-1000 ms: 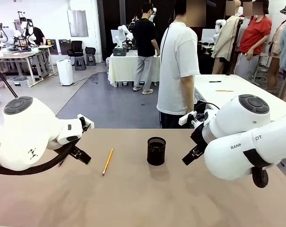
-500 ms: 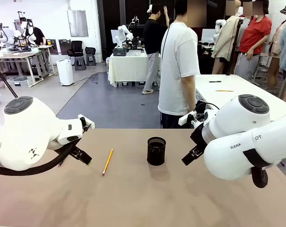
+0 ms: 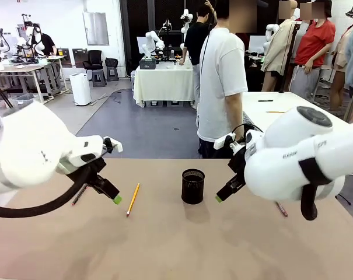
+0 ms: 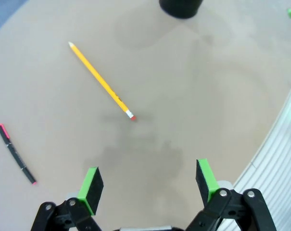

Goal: Place the pens into the pen holder.
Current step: Pick up a writing instrument from the table and place it into the Pen holder.

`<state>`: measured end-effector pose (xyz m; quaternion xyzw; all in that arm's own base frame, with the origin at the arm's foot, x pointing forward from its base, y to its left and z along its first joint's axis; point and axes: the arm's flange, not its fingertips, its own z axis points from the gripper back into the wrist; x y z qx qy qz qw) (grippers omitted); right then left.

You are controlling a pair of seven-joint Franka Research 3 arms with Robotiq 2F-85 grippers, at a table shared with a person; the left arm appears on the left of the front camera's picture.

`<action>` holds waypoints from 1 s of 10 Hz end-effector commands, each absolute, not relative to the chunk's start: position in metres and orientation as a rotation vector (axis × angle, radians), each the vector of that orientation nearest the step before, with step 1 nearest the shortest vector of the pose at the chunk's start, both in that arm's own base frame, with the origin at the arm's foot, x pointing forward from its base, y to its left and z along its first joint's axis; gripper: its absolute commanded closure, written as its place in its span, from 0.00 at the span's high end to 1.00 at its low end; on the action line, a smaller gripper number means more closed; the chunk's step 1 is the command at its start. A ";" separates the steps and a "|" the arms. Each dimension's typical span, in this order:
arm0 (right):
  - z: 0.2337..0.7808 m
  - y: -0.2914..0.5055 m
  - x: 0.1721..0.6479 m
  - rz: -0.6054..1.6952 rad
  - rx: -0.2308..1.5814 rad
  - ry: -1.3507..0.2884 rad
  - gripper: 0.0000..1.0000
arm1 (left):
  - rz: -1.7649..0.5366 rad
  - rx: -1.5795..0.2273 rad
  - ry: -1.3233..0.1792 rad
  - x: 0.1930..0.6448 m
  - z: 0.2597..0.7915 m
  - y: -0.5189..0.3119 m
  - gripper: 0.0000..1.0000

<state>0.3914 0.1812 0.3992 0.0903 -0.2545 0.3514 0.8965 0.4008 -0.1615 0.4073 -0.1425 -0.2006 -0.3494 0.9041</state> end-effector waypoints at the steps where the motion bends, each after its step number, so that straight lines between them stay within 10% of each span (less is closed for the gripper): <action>1: 0.422 0.151 0.405 0.801 0.282 -0.503 1.00 | -0.788 -0.364 -0.408 0.419 0.422 -0.137 1.00; 10: 0.500 0.072 0.405 1.063 0.377 -0.650 1.00 | -0.976 -0.434 -0.770 0.436 0.489 -0.090 1.00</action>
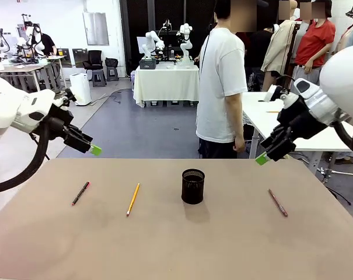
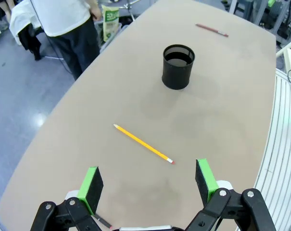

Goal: Place the pens into the pen holder.
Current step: Pick up a writing instrument from the table and place it into the Pen holder.

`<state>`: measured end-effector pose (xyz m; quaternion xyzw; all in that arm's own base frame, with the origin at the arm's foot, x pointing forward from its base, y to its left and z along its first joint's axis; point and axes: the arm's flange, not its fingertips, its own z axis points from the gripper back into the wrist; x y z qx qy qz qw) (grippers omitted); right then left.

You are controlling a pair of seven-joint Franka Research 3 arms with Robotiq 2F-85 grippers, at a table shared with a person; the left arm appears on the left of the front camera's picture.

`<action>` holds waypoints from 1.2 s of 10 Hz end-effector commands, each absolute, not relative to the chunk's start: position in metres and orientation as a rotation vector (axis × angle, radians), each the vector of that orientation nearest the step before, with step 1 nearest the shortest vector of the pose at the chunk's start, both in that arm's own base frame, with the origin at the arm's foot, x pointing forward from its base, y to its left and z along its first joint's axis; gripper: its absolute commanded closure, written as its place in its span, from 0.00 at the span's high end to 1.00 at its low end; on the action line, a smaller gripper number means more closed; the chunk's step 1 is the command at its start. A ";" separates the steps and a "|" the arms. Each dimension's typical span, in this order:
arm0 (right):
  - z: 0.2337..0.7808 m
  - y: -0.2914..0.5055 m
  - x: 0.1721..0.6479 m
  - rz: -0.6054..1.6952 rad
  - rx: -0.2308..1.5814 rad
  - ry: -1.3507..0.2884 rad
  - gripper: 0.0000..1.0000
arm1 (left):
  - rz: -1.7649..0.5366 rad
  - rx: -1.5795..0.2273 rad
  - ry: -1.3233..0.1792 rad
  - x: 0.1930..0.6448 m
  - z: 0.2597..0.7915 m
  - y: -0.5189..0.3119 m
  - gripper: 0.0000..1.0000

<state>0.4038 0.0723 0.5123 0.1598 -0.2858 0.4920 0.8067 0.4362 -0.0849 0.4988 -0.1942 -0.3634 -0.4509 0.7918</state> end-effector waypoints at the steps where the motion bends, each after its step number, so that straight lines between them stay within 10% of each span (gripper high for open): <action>1: 0.512 0.078 0.403 1.060 0.326 -0.591 1.00 | -0.973 -0.408 -0.786 0.437 0.502 -0.082 1.00; 12: 0.600 0.022 0.439 1.139 0.379 -0.812 1.00 | -1.089 -0.427 -0.889 0.463 0.561 -0.016 1.00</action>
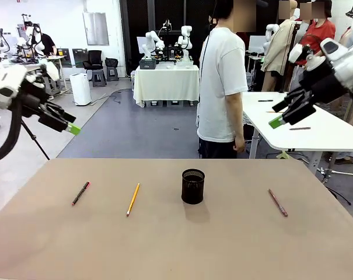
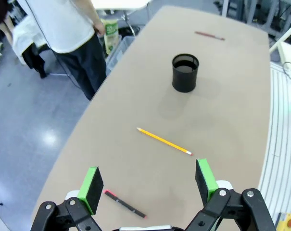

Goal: Place the pens into the pen holder.
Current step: Pick up a writing instrument from the table and place it into the Pen holder.

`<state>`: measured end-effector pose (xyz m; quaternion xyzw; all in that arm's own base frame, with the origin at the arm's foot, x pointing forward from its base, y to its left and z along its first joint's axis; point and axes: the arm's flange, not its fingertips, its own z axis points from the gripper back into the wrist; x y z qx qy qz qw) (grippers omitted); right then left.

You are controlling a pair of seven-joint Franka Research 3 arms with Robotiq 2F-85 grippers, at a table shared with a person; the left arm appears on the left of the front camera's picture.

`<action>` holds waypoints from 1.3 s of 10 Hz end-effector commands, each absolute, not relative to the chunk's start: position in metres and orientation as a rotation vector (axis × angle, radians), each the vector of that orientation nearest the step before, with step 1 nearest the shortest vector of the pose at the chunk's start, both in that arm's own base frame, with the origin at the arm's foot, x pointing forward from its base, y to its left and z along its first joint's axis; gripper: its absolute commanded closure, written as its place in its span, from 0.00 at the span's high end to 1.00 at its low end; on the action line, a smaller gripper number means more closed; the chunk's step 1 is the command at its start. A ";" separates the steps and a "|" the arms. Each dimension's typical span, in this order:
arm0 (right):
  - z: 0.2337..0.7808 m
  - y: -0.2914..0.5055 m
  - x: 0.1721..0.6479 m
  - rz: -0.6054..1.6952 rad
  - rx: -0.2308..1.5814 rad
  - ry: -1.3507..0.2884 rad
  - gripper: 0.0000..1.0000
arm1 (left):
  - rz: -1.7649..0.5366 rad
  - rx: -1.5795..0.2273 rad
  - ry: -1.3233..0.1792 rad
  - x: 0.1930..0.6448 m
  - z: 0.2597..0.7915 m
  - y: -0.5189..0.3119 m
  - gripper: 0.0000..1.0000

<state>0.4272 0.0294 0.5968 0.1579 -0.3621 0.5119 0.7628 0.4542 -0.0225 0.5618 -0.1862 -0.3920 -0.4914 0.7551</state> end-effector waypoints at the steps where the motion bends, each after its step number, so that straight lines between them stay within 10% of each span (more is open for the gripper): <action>1: 0.608 0.015 0.441 1.133 0.376 -0.831 1.00 | -1.108 -0.426 -0.891 0.465 0.571 -0.011 1.00; 13: 0.614 -0.016 0.440 1.054 0.376 -0.856 1.00 | -1.090 -0.412 -0.912 0.467 0.596 -0.002 1.00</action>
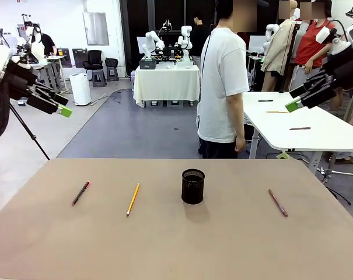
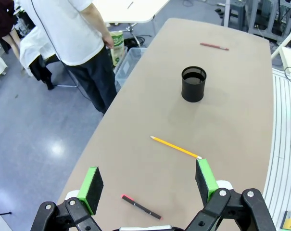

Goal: Place the pens into the pen holder.
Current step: Pick up a writing instrument from the table and place it into the Pen holder.

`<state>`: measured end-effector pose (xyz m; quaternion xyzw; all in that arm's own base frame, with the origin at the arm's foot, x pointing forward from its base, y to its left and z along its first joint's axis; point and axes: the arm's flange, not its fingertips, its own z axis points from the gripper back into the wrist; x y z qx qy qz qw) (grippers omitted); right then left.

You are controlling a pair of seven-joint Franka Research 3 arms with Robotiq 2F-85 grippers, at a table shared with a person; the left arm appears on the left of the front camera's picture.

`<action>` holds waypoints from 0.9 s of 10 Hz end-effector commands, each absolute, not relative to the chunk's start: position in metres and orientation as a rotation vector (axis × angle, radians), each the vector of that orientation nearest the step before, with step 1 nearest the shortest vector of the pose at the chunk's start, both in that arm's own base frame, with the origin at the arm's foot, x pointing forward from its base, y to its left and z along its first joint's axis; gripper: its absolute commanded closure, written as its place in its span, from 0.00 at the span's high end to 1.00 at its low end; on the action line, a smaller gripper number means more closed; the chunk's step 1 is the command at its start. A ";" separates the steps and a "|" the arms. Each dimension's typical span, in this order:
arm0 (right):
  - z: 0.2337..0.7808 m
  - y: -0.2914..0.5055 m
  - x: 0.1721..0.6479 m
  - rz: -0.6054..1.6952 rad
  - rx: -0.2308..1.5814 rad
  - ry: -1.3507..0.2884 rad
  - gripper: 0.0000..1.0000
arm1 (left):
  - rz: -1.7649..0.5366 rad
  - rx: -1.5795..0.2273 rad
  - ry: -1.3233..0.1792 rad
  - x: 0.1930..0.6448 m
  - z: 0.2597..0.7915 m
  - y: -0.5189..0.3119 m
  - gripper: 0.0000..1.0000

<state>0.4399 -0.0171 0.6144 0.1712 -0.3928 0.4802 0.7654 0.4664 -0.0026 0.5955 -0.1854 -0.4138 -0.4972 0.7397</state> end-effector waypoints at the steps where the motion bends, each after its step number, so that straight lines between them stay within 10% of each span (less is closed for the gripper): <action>1: 0.614 -0.016 0.440 1.054 0.376 -0.856 1.00 | -1.090 -0.412 -0.912 0.467 0.596 -0.002 1.00; 9: 0.614 -0.016 0.440 1.054 0.376 -0.856 1.00 | -1.090 -0.412 -0.912 0.467 0.596 -0.002 1.00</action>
